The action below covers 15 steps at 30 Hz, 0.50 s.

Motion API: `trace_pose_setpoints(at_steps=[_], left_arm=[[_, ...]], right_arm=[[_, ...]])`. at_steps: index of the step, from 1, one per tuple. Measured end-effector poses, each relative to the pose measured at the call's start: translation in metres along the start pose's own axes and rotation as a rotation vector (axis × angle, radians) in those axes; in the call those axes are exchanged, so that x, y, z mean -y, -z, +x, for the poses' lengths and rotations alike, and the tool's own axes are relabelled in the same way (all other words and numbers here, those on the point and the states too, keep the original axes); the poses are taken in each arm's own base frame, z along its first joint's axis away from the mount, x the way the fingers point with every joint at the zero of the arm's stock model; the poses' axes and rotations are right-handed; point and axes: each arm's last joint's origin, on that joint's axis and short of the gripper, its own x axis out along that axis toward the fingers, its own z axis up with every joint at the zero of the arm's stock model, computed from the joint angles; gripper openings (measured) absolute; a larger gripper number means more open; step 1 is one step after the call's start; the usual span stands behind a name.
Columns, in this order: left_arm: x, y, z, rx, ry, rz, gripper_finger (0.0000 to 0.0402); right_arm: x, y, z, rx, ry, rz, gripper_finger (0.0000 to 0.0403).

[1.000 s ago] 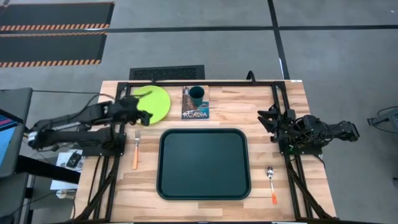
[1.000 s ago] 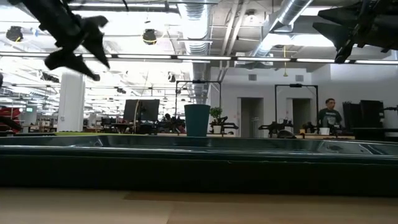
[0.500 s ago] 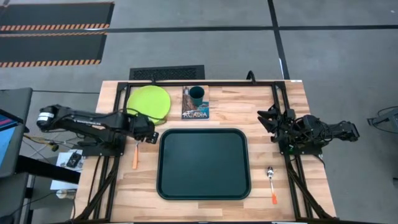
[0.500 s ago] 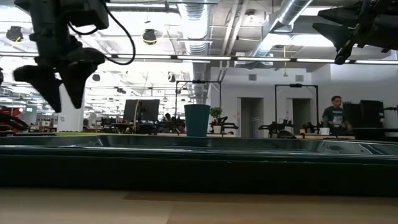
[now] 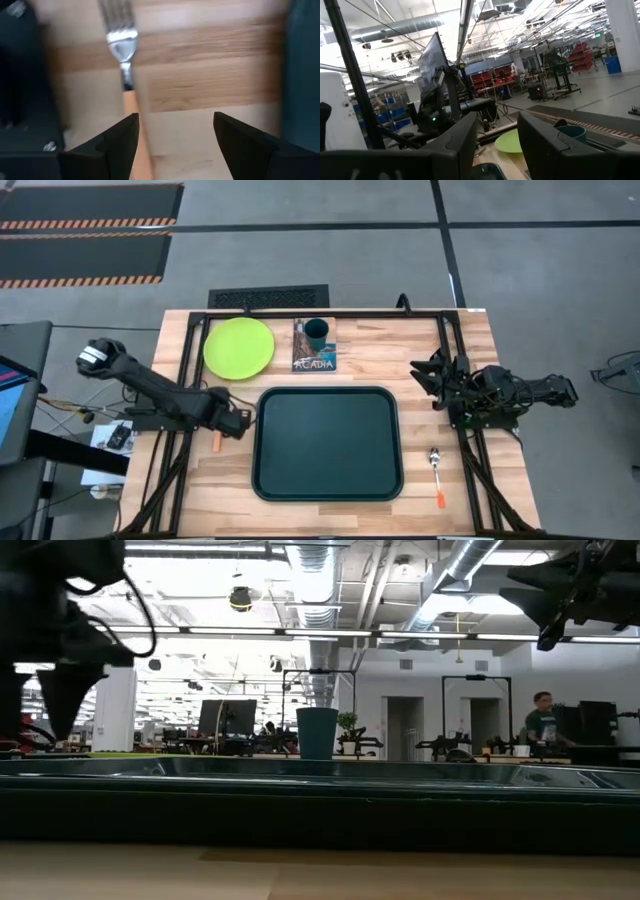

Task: Pick and place plate/cup/fork/spoon on tray
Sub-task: Put the orange fork on the left of the black tray

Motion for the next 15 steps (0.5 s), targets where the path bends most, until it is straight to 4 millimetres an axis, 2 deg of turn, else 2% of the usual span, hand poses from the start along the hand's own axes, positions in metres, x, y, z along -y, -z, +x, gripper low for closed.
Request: trace_pose_setpoints(at_steps=[7,15], left_arm=[[-0.002,0.019,0.013,-0.033,-0.147,-0.029,0.0243],[-0.001,0.025,0.031,-0.057,-0.194,-0.017,0.0232]], right_arm=[[0.0,0.001,0.0,-0.006,0.0,-0.003,0.0169],[0.001,0.004,0.0,-0.041,0.008,-0.016,0.0169]])
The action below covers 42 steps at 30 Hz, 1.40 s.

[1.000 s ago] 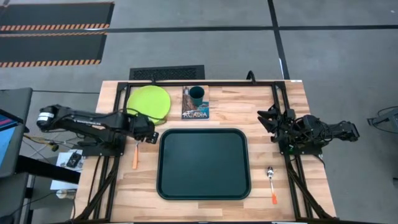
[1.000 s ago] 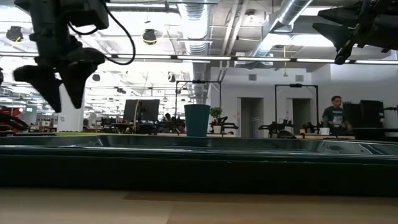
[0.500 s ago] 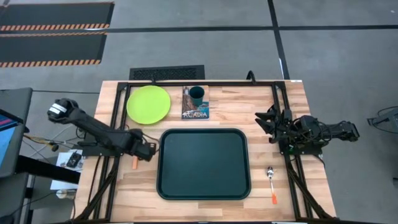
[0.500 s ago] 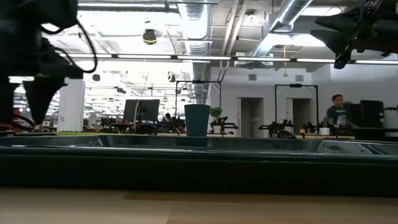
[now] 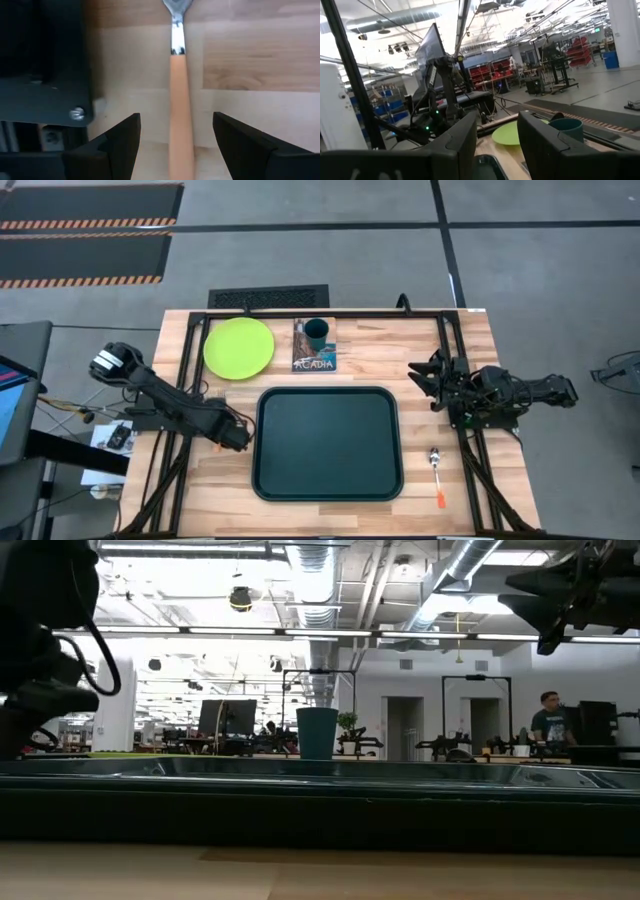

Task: Pick and place plate/cup/fork/spoon on tray
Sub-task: Put the orange fork on the left of the black tray

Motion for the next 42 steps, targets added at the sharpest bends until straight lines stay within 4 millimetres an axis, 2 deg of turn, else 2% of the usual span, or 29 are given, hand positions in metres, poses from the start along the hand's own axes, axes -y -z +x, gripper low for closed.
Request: trace_pose_setpoints(at_steps=[4,9,18,23,28,34,42], left_arm=[[-0.003,-0.001,0.012,-0.015,0.049,-0.003,0.0204],[-0.006,-0.003,0.009,-0.013,0.042,-0.005,0.016],[-0.009,-0.005,0.012,-0.034,0.12,0.001,0.0044],[-0.009,-0.006,0.009,-0.01,0.138,0.001,0.004],[-0.007,-0.009,-0.003,0.077,0.176,-0.009,0.004],[-0.004,-0.012,-0.013,0.109,0.175,-0.021,0.004],[0.006,-0.011,-0.03,0.162,0.268,-0.012,0.004]], right_arm=[[0.0,0.0,0.0,0.0,0.0,0.0,0.0169],[0.0,0.0,0.0,-0.003,0.001,-0.001,0.0169],[0.0,0.001,0.0,-0.005,0.002,-0.001,0.0169],[0.0,0.001,0.0,-0.005,0.002,0.001,0.0169],[0.0,0.001,0.0,-0.005,0.003,0.001,0.0169],[0.0,0.001,0.0,-0.005,0.004,0.0,0.0169],[0.0,0.001,0.0,-0.005,0.005,0.004,0.0169]])
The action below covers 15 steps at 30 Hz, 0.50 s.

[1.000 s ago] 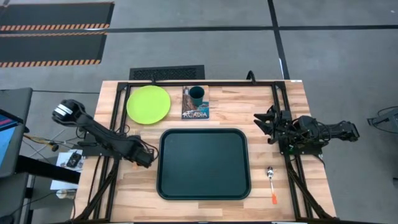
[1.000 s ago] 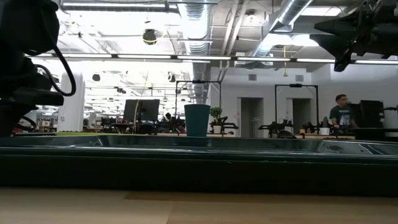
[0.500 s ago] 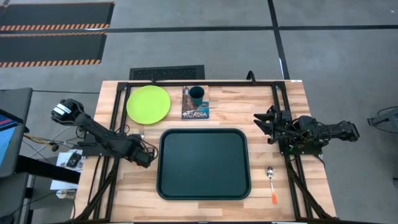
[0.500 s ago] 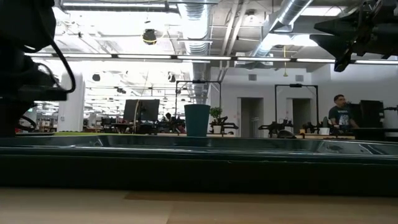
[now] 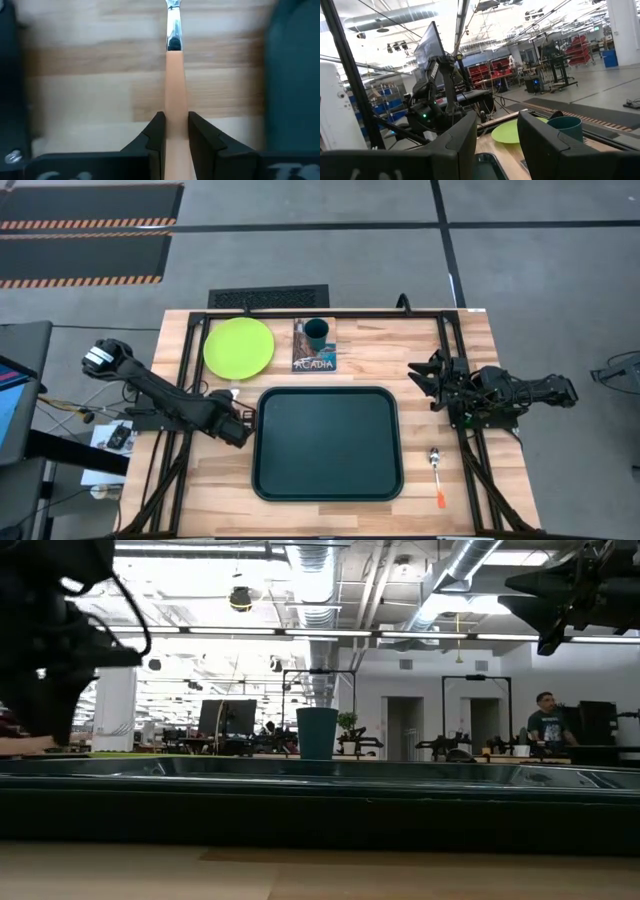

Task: Pick and place plate/cup/fork/spoon on tray
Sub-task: Put the orange fork on the left of the black tray

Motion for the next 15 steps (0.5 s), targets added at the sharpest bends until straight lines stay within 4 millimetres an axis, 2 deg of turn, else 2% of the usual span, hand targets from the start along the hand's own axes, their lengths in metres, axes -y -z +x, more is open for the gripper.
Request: trace_pose_setpoints(at_steps=[4,10,15], left_arm=[[0.016,-0.002,-0.019,0.033,0.095,0.032,0.004],[0.052,-0.003,-0.048,0.142,0.221,0.088,0.004],[0.085,0.008,-0.041,0.146,0.177,0.156,0.004]], right_arm=[[0.0,0.0,0.0,-0.001,0.0,0.036,0.0169],[0.001,0.004,0.0,-0.043,0.007,0.057,0.0169],[0.002,0.008,0.0,-0.078,0.019,0.13,0.0169]])
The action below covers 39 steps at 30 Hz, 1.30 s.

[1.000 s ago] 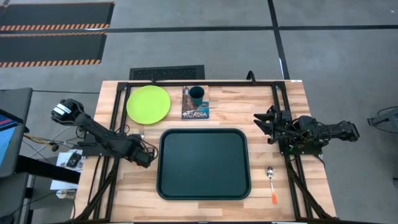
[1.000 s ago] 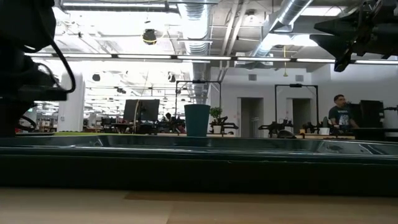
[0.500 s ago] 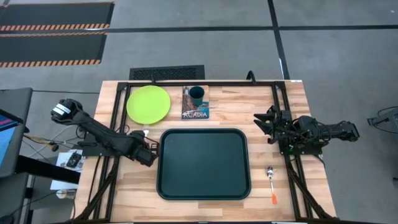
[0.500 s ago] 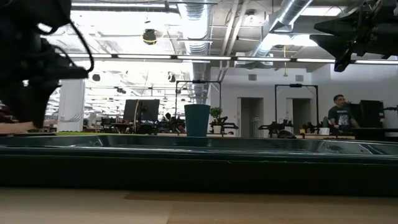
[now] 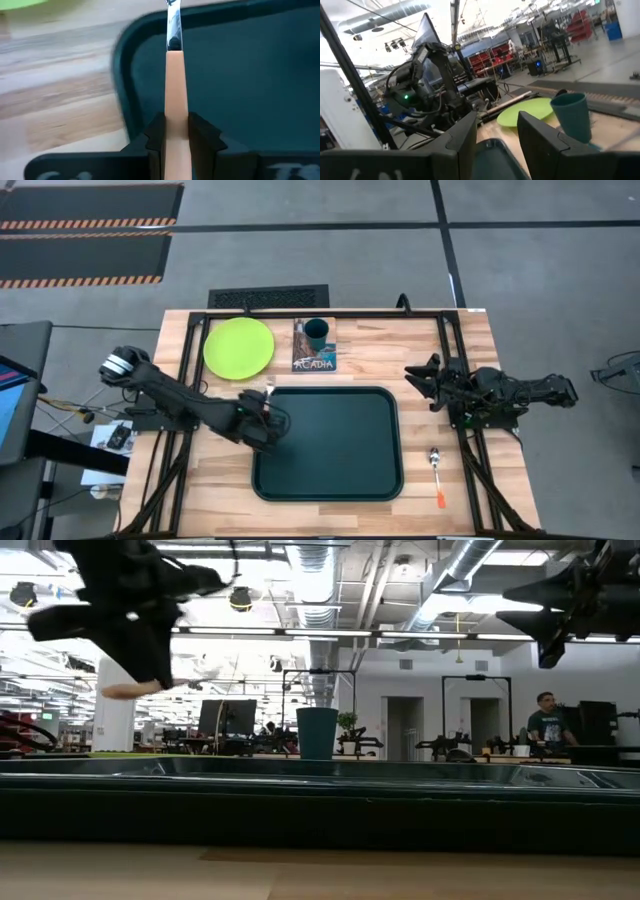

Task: Pick and place plate/cup/fork/spoon on tray
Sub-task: Put the orange fork on the left of the black tray

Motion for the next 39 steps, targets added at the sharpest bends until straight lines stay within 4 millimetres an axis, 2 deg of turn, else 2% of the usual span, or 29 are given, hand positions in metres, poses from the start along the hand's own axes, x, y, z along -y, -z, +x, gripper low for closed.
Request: trace_pose_setpoints(at_steps=[6,13,20,24,26,33,39], left_arm=[[0.035,0.02,0.026,-0.029,-0.021,0.009,0.004],[0.06,0.048,0.053,-0.071,0.027,-0.041,0.0039],[0.097,0.052,0.054,-0.066,0.152,-0.041,0.0039],[0.101,0.048,0.052,-0.025,0.089,0.033,0.0039],[0.096,0.046,0.052,-0.014,0.037,0.05,0.0039],[0.095,0.049,0.051,-0.011,0.034,-0.042,0.0039],[0.095,0.049,0.051,0.004,0.041,-0.151,0.0039]], right_arm=[[0.002,0.005,0.0,-0.049,0.018,0.066,0.0169],[0.003,0.007,0.0,-0.068,0.027,0.078,0.0169],[0.003,0.007,0.0,-0.065,0.029,0.158,0.0169],[0.003,0.007,0.0,-0.07,0.032,0.201,0.0169],[0.003,0.008,0.0,-0.079,0.037,0.202,0.0169],[0.004,0.011,-0.001,-0.102,0.05,0.213,0.0169],[0.005,0.014,-0.001,-0.151,0.048,0.356,0.0169]])
